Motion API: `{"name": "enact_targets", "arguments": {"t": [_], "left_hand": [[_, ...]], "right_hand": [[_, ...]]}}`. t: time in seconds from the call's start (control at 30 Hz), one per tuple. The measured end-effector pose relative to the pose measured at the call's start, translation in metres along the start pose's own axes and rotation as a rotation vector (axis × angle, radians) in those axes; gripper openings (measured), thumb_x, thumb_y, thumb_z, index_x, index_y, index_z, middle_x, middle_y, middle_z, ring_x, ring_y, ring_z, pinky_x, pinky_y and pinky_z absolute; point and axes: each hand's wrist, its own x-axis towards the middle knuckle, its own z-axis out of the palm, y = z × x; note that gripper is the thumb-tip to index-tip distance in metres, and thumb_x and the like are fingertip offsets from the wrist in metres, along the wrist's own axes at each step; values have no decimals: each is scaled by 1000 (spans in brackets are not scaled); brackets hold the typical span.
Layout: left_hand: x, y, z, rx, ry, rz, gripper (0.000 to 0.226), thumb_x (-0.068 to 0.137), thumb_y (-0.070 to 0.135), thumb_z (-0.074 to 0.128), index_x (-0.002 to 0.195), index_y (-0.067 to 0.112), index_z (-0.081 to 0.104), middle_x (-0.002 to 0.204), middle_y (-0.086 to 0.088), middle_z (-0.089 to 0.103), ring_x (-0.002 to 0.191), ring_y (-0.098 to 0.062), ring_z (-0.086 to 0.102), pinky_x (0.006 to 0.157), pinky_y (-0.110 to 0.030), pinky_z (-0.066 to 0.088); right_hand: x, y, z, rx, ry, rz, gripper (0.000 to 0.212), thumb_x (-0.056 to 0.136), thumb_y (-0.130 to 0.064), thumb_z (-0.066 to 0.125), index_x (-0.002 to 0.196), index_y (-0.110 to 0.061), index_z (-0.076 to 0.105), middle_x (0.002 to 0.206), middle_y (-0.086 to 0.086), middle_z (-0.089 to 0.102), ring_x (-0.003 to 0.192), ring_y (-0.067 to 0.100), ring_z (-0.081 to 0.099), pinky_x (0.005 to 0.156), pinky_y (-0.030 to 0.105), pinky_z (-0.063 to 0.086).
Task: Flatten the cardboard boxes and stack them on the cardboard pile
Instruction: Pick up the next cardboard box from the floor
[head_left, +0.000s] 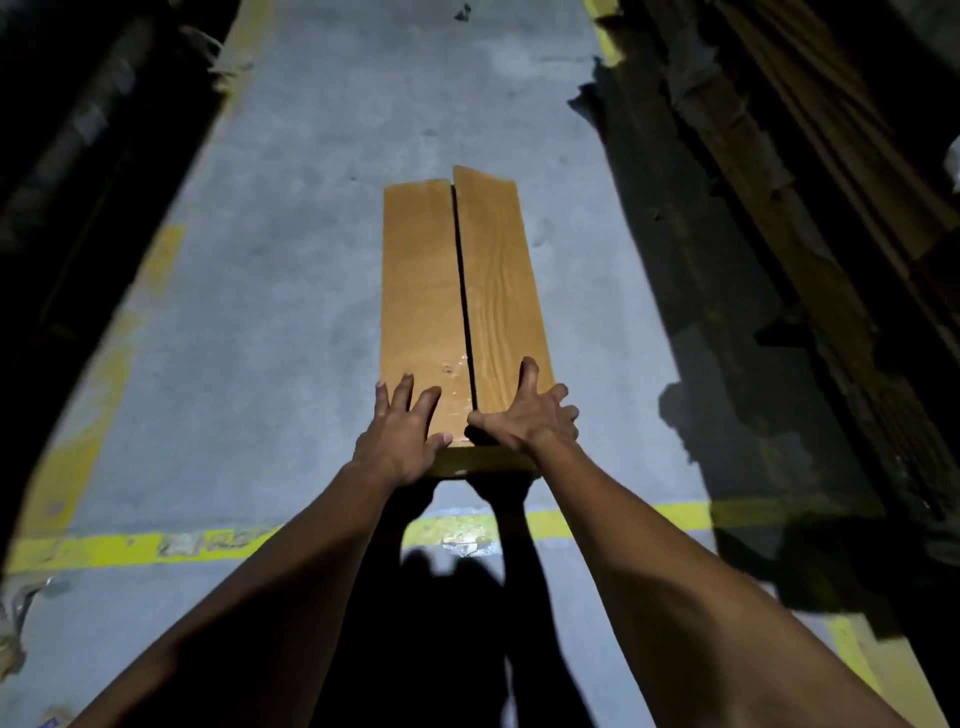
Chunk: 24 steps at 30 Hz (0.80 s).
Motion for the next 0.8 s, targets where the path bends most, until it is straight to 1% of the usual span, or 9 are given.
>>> {"name": "enact_targets", "arguments": {"t": [0.1, 0.2, 0.33, 0.4, 0.47, 0.5, 0.63, 0.7, 0.8], "left_hand": [[-30, -6, 12, -15, -47, 65, 84, 95, 62, 62, 163, 40, 18, 175, 0, -6, 158, -40, -13, 118, -64, 32], [-76, -6, 30, -43, -76, 79, 87, 92, 62, 66, 162, 40, 20, 175, -1, -5, 159, -40, -12, 120, -63, 30], [-148, -9, 59, -82, -57, 96, 90, 88, 65, 70, 161, 39, 24, 175, -1, -3, 159, -38, -11, 123, -61, 26], [-181, -10, 75, -71, -52, 72, 95, 84, 70, 69, 161, 41, 23, 175, 3, -5, 159, -35, -13, 120, -59, 32], [-212, -8, 88, -35, -41, 55, 101, 80, 76, 67, 161, 44, 19, 174, 9, -9, 160, -30, -15, 113, -58, 43], [-227, -5, 94, -17, -34, 60, 102, 78, 78, 67, 161, 44, 17, 174, 10, -10, 160, -29, -15, 109, -57, 45], [-283, -1, 114, 41, -35, 74, 101, 79, 78, 66, 161, 46, 17, 174, 10, -7, 160, -30, -10, 107, -55, 47], [-309, -4, 127, 52, 16, 68, 98, 80, 77, 65, 160, 46, 18, 174, 11, -5, 161, -27, -9, 106, -54, 49], [-331, -6, 141, 44, 159, 57, 93, 79, 82, 60, 157, 46, 24, 172, 14, 3, 160, -21, -2, 99, -52, 54]], "right_hand": [[-30, 20, 12, -4, -40, 18, 120, 59, -78, 66, 156, -49, 1, 138, 18, 28, 116, 44, 44, 88, 49, 48], [-70, 45, 28, -12, -67, 25, 121, 57, -75, 68, 155, -52, 0, 133, 16, 27, 113, 42, 44, 85, 48, 49], [-134, 82, 56, -8, -69, 36, 122, 55, -76, 68, 154, -55, 0, 132, 14, 26, 113, 41, 44, 88, 48, 50], [-162, 98, 70, -5, -68, 39, 121, 54, -74, 68, 154, -55, 1, 131, 13, 25, 113, 40, 44, 90, 48, 50], [-188, 113, 84, -10, -66, 31, 120, 56, -75, 67, 154, -56, 1, 131, 12, 26, 113, 39, 44, 89, 47, 48], [-201, 123, 90, -8, -59, 30, 120, 56, -76, 67, 154, -56, 1, 132, 12, 25, 114, 40, 44, 89, 47, 47], [-245, 151, 113, 6, -61, 33, 120, 55, -78, 67, 154, -57, 3, 137, 14, 24, 116, 40, 44, 93, 48, 48], [-268, 161, 128, -14, -35, 19, 119, 57, -80, 66, 155, -56, 3, 137, 14, 25, 115, 40, 44, 92, 47, 48], [-285, 168, 146, -27, 30, 12, 116, 61, -85, 61, 157, -52, 4, 138, 15, 26, 117, 40, 44, 91, 48, 44]]}}
